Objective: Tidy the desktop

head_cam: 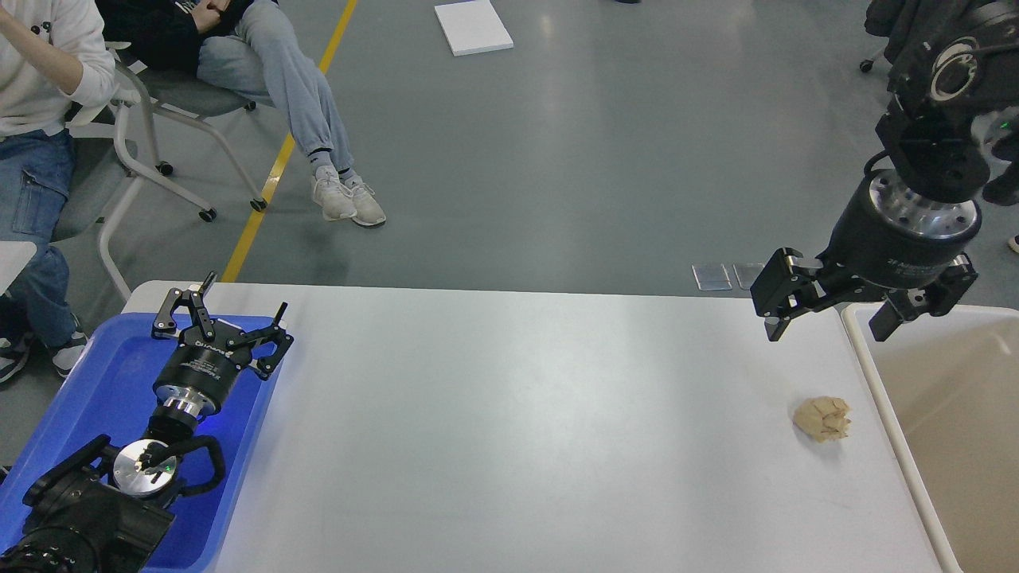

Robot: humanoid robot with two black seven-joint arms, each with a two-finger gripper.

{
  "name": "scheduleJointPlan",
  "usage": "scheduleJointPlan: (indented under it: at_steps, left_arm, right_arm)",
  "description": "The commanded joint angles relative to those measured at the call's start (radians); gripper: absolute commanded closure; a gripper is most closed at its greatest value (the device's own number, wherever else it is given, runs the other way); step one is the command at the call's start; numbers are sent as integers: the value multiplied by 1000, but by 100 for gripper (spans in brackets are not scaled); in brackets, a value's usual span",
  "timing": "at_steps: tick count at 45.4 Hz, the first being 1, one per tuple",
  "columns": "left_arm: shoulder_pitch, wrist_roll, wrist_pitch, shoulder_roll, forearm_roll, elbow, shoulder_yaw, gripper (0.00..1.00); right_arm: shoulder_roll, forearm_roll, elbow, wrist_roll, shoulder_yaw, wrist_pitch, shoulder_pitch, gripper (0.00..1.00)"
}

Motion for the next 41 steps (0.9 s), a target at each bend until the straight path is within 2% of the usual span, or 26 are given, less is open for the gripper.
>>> scheduleJointPlan:
  at_steps: [1, 41]
  left_arm:
    - [0, 0, 0, 0, -1, 0, 0, 0]
    - [0, 0, 0, 0, -1, 0, 0, 0]
  right_arm:
    - [-1, 0, -7, 0, 0, 0, 12, 0]
    - [2, 0, -9, 1, 1, 0, 1, 0]
